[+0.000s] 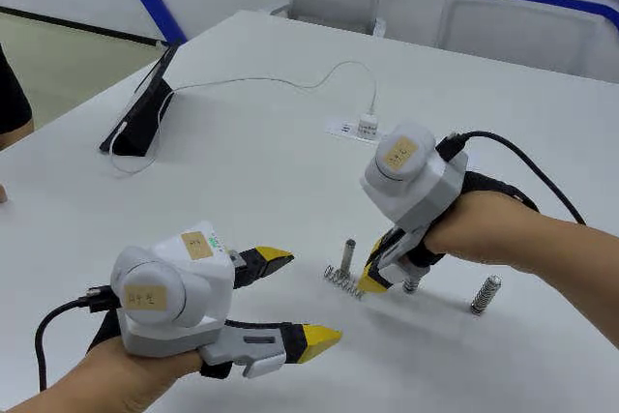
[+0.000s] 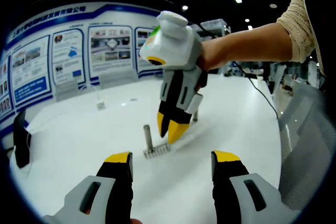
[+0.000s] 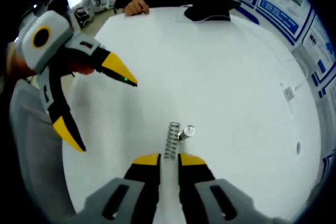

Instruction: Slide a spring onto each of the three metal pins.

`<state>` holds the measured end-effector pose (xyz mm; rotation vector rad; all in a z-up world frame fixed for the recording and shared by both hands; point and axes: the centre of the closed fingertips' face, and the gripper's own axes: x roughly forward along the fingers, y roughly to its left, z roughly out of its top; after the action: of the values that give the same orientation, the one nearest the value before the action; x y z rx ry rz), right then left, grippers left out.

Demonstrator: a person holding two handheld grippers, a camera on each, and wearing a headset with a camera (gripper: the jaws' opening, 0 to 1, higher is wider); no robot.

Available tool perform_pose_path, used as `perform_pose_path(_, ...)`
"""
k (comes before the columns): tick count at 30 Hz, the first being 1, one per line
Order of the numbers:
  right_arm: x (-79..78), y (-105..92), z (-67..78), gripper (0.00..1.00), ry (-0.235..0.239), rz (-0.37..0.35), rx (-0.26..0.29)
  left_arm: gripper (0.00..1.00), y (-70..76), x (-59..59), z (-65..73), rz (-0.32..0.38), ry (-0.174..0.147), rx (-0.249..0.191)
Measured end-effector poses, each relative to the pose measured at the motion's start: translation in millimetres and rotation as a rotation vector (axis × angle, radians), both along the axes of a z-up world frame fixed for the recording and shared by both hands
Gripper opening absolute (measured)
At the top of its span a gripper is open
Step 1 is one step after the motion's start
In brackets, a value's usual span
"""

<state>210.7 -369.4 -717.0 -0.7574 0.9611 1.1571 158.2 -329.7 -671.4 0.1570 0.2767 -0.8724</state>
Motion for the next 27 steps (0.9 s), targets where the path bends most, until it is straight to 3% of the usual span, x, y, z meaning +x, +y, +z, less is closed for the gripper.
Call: perform_pose_path(27,7.3,1.6,-24.7,0.12,0.041,-0.073,-0.008,0.60,3.2,-0.1,-3.5,0.007,0.010,0.008)
